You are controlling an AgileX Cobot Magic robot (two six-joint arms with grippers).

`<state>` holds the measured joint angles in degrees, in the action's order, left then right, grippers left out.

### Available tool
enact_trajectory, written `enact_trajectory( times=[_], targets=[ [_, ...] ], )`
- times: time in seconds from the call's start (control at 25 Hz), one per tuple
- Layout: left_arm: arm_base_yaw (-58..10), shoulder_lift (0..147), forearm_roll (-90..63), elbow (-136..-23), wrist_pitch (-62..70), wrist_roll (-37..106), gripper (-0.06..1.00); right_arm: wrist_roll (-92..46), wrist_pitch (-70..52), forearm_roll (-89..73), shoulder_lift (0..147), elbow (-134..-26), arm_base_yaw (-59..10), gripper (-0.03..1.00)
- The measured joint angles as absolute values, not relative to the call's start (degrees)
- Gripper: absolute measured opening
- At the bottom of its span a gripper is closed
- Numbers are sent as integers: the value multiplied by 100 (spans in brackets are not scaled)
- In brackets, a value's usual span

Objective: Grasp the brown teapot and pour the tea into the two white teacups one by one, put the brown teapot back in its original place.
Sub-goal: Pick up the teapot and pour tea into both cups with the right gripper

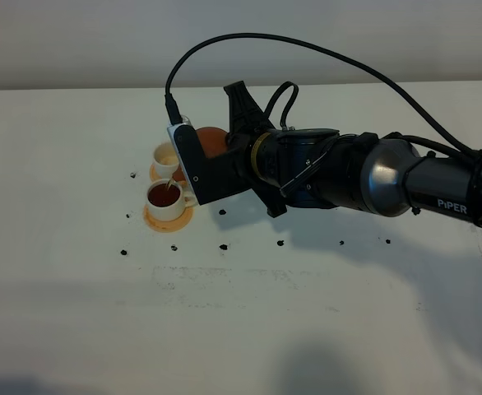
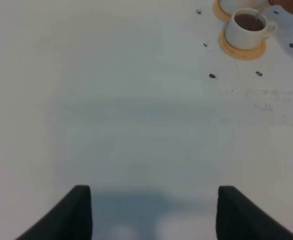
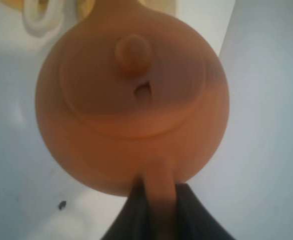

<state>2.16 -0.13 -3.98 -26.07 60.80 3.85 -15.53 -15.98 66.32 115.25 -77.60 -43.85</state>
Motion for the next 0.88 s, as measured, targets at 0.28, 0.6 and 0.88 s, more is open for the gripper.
enact_trajectory(
  times=[0.28, 0.6, 0.88],
  targets=[
    [216, -13, -398, -2607, 6080, 385, 52, -1317, -1608, 6245, 11525, -7760, -4385, 11],
    [216, -13, -398, -2607, 6080, 385, 52, -1315, -1640, 5570, 11525, -7754, -4385, 11],
    [216, -13, -398, -2607, 6080, 385, 52, -1228, -1725, 4670, 11525, -7768, -4385, 11]
  ],
)
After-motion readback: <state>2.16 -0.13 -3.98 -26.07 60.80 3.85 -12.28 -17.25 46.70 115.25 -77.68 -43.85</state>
